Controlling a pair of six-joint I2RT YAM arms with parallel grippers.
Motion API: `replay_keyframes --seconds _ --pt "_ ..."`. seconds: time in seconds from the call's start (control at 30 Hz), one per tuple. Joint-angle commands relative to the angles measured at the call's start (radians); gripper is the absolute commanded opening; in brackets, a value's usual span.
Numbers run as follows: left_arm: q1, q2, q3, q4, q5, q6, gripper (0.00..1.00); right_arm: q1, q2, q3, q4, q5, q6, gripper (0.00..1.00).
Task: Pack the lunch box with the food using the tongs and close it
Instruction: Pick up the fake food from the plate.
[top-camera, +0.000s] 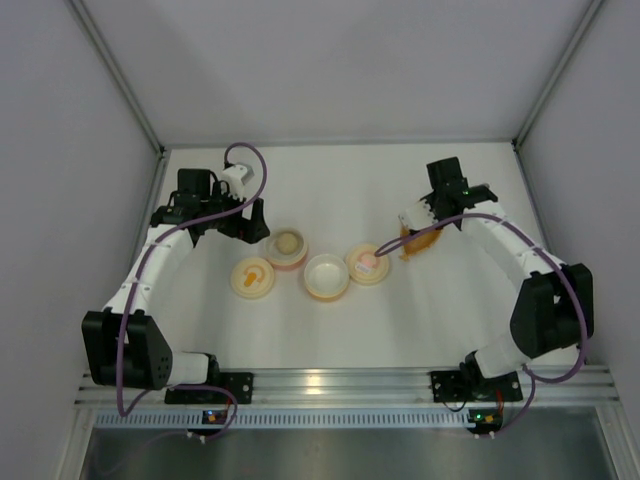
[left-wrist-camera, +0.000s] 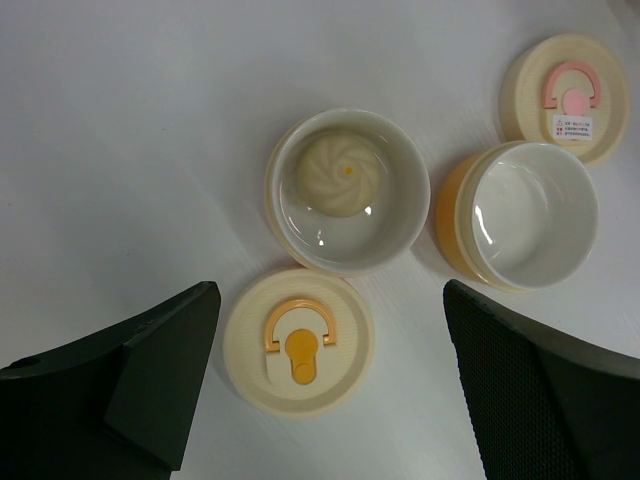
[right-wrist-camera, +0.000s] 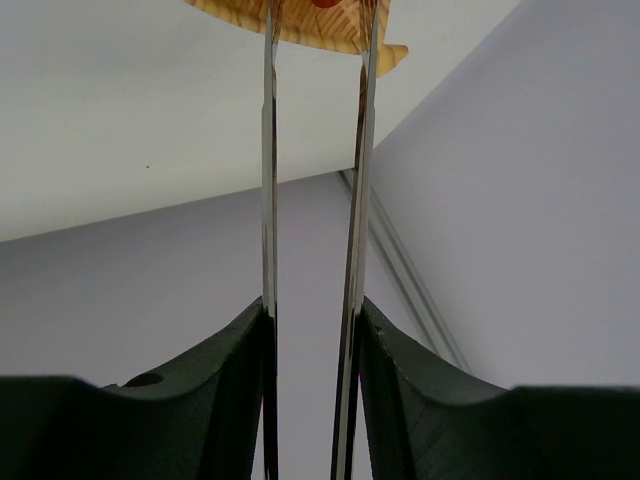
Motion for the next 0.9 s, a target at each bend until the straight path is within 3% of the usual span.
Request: replay_keyframes --seconds 0.0,0.43,0.87 --pt "0.007 0.002 -0.005 0.032 0.016 0.006 0.98 0.021 0.006 -0.004 0.025 0.028 -0.006 0.38" --pt "0.009 0.008 -0.015 0.035 0.021 0.006 0.98 0.031 0.042 -0.007 0.021 0.034 -0.004 0.35" --pt "0.009 0.000 0.001 0.022 0.021 0.010 0.98 0.037 0.011 0.060 -0.024 0.037 0.054 0.15"
